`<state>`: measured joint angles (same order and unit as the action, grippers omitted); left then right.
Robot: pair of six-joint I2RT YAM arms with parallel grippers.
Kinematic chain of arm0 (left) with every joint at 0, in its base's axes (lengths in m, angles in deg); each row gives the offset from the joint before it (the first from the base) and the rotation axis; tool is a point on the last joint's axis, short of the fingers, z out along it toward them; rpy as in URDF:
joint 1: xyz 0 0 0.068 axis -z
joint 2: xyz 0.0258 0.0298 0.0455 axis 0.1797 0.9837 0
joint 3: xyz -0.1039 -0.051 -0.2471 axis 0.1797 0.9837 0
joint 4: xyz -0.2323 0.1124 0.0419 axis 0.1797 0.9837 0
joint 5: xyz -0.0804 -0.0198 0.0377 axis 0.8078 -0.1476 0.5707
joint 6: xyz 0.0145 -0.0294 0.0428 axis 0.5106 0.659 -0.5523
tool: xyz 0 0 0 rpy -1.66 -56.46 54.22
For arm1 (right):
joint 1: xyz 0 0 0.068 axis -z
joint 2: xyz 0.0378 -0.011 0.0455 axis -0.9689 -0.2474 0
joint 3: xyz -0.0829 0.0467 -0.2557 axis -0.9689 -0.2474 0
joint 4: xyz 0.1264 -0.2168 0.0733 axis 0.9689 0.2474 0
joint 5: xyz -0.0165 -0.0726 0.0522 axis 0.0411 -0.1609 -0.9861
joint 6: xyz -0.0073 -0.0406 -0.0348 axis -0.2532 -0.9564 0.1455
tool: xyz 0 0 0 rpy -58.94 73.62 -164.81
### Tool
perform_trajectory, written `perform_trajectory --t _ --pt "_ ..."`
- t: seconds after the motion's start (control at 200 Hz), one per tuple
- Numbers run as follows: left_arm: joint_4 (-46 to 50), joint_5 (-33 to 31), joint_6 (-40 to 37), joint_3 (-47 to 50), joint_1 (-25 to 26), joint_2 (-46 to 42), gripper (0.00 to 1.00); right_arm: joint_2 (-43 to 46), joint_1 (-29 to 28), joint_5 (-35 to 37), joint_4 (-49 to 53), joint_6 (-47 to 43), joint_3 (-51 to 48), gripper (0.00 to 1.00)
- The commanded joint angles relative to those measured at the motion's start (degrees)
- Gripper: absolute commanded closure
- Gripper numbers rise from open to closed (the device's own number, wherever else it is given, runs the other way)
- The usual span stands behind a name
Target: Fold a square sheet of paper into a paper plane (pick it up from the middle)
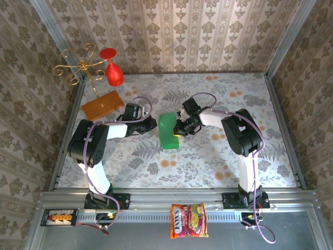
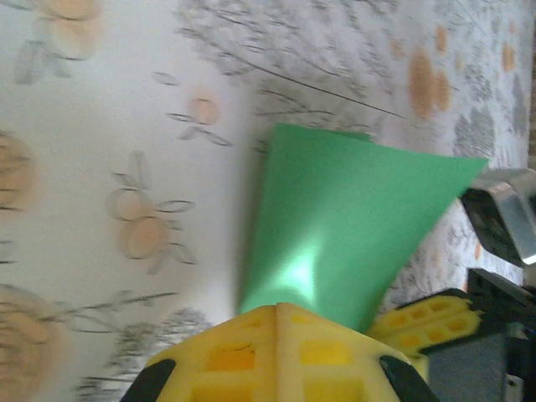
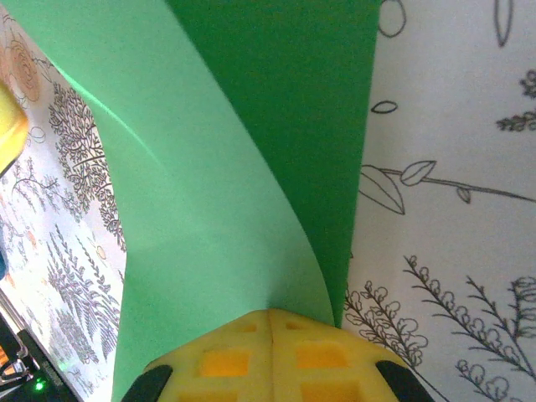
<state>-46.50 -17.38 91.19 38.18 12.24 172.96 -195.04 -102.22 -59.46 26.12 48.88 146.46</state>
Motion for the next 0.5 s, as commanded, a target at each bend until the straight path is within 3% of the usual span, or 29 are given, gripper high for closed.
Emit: perform_trajectory --t 0.0,0.22,0.495 --pt "-1.32 1.38 -1.54 -1.70 2.40 -1.45 1.00 -8.07 0.70 18.53 13.90 -1.31 -6.85 1.00" --pt "-1.07 2.01 -0.84 -6.86 6.21 4.87 1.00 -8.24 0.70 18.43 13.42 -1.26 -7.20 1.00" --pt "-2.08 1.67 1.03 -8.44 4.60 10.00 1.00 -8.25 0.71 18.76 13.63 -1.37 -7.11 1.00"
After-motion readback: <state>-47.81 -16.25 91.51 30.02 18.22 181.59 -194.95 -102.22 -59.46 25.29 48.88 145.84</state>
